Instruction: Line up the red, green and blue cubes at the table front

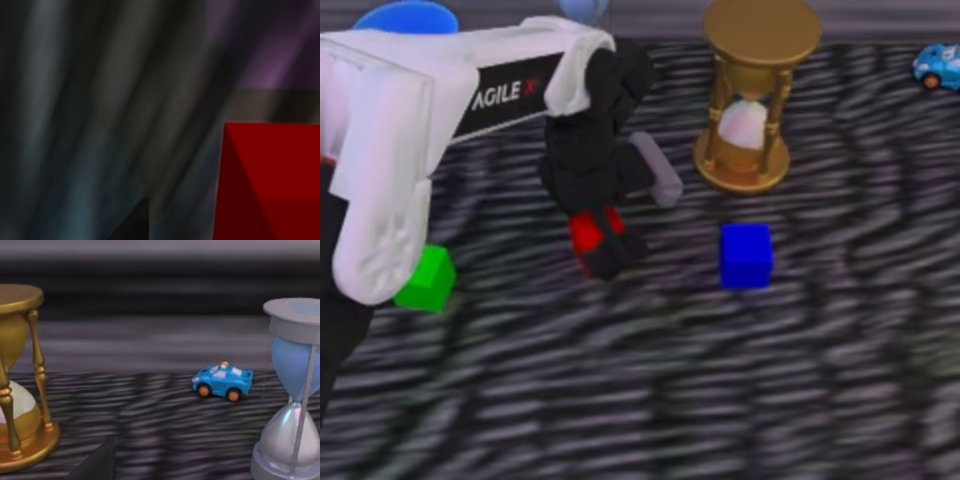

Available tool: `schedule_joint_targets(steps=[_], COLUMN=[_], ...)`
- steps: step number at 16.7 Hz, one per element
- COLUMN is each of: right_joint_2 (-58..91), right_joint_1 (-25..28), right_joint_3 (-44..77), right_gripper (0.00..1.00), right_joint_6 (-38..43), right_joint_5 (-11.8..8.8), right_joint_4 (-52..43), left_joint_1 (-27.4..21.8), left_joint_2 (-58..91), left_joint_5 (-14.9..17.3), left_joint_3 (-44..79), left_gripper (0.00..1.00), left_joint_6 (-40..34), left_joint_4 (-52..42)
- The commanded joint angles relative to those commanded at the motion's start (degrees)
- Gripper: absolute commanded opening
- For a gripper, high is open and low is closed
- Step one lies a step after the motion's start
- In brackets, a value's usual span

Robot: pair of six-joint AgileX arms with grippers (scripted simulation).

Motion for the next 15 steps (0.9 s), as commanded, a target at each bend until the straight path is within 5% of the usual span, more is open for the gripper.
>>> schedule_joint_targets(steps=[7, 15], right_joint_2=[0.0, 0.0], right_joint_1=[0.0, 0.0], right_joint_3=[0.0, 0.0], right_gripper=[1.00, 1.00], right_joint_6=[0.0, 0.0], right_joint_5=[0.0, 0.0], right_joint_4=[0.0, 0.0], left_joint_1=[0.0, 0.0], left_joint_2=[0.0, 0.0], left_joint_5=[0.0, 0.0], left_joint_3=[0.0, 0.0], left_gripper=[0.02, 0.00], left_joint_6=[0.0, 0.0], left_joint_4=[0.0, 0.0])
